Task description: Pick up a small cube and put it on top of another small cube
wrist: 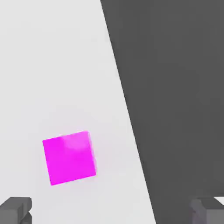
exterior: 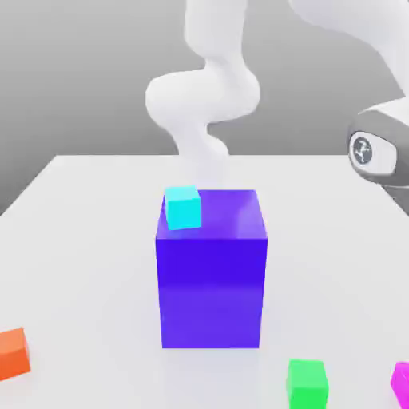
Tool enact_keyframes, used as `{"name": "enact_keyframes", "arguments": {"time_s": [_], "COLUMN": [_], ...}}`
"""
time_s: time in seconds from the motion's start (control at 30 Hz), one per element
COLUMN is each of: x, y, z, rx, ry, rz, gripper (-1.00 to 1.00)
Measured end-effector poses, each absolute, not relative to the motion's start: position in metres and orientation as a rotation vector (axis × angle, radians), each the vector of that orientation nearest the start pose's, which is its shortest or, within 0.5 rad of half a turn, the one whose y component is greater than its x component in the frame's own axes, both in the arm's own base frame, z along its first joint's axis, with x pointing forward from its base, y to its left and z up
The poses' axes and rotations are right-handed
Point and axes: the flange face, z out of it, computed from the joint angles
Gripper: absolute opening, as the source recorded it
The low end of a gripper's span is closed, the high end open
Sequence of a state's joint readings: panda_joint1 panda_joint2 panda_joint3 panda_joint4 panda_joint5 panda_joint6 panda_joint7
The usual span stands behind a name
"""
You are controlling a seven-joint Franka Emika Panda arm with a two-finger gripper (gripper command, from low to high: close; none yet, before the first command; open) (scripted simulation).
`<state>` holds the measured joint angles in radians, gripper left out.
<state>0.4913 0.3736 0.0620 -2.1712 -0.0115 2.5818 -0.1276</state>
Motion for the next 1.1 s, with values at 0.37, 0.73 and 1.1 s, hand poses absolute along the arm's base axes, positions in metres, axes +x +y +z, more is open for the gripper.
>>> {"name": "enact_keyframes", "arguments": {"time_s": [0.37,0.73,1.1], "x": [0.473,0.48,0.473], "y": [0.31,0.215,0.15], "z": [0.132,0.225,0.183], "rx": [-2.914,-3.052,-3.11], "ry": [-1.173,-0.752,-0.439], "rz": [0.002,0.003,0.002], "gripper": [-1.0,-1.0,1.0]}}
